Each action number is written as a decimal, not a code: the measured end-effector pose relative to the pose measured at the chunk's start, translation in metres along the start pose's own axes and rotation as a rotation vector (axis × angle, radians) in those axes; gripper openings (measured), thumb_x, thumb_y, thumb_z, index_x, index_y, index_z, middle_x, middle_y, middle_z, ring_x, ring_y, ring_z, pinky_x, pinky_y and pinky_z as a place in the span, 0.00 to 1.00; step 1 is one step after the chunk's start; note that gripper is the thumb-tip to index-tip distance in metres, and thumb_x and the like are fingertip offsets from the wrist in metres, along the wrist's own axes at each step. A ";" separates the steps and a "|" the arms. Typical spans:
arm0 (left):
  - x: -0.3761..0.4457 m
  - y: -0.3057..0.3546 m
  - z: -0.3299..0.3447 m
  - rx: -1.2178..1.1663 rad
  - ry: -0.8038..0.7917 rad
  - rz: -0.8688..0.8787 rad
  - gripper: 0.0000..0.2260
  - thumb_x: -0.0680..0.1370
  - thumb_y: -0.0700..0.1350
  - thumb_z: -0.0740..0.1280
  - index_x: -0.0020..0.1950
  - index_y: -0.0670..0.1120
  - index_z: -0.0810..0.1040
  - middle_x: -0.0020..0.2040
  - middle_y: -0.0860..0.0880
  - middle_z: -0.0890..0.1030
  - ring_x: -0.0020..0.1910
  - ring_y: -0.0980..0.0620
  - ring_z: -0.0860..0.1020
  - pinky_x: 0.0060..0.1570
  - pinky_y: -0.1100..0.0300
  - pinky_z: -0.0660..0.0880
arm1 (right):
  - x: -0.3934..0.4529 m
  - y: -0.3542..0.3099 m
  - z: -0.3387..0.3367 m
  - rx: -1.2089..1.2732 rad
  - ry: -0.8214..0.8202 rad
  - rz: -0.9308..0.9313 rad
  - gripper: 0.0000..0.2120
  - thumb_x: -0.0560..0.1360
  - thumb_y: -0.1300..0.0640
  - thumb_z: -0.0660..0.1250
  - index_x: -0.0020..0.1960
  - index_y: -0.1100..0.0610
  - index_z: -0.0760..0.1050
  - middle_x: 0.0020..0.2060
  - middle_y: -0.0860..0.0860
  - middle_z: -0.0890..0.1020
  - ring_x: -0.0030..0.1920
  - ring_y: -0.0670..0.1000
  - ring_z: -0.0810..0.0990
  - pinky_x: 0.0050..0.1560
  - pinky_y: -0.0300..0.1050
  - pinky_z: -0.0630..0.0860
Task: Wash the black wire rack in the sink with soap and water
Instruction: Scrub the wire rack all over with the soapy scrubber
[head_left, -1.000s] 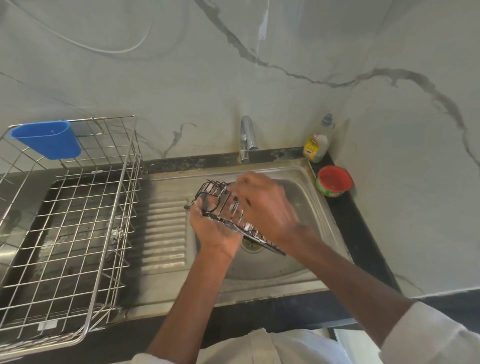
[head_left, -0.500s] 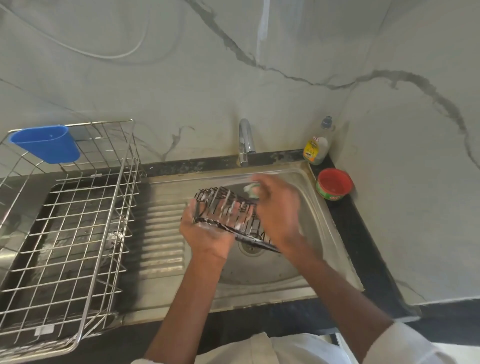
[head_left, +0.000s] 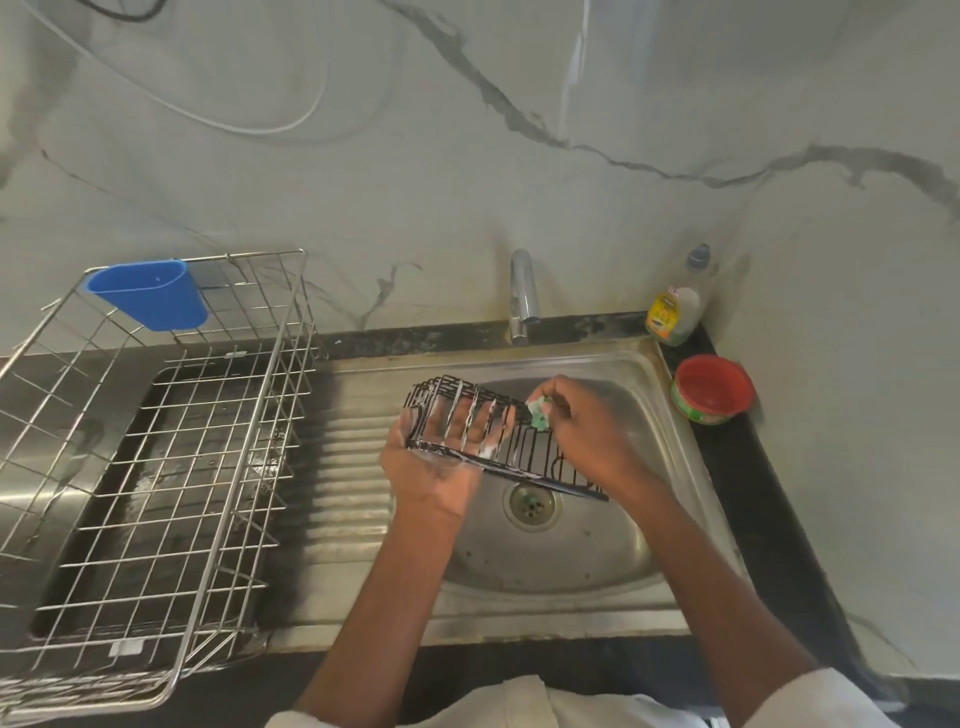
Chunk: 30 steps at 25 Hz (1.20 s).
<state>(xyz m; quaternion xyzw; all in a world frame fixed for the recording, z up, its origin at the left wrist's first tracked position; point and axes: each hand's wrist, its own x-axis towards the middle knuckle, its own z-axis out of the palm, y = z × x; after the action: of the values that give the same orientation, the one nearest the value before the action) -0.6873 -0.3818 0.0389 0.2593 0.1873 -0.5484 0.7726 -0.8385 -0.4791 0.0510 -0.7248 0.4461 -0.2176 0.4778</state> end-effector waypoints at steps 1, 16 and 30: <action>0.000 0.000 0.001 0.007 0.003 0.000 0.20 0.83 0.52 0.63 0.68 0.40 0.77 0.69 0.33 0.80 0.71 0.27 0.77 0.69 0.24 0.70 | 0.001 0.003 0.001 -0.041 -0.028 0.005 0.09 0.85 0.63 0.61 0.53 0.53 0.77 0.47 0.41 0.81 0.49 0.38 0.78 0.45 0.35 0.72; 0.003 -0.005 -0.006 0.554 0.392 0.097 0.18 0.80 0.55 0.65 0.63 0.45 0.81 0.62 0.44 0.83 0.62 0.40 0.80 0.66 0.37 0.76 | 0.001 0.012 -0.029 0.142 -0.073 0.137 0.14 0.83 0.67 0.63 0.49 0.51 0.81 0.49 0.47 0.86 0.51 0.45 0.83 0.46 0.36 0.74; -0.002 -0.001 0.013 0.970 0.166 0.445 0.12 0.84 0.48 0.70 0.42 0.46 0.82 0.34 0.50 0.77 0.34 0.55 0.74 0.37 0.65 0.76 | 0.012 -0.004 -0.054 -0.252 0.496 0.072 0.10 0.81 0.64 0.66 0.58 0.56 0.84 0.51 0.49 0.84 0.47 0.46 0.79 0.39 0.32 0.68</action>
<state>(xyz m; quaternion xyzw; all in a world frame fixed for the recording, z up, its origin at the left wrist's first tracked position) -0.6892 -0.3883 0.0499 0.6623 -0.0866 -0.3726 0.6442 -0.8709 -0.5158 0.0774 -0.6867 0.5985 -0.3139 0.2678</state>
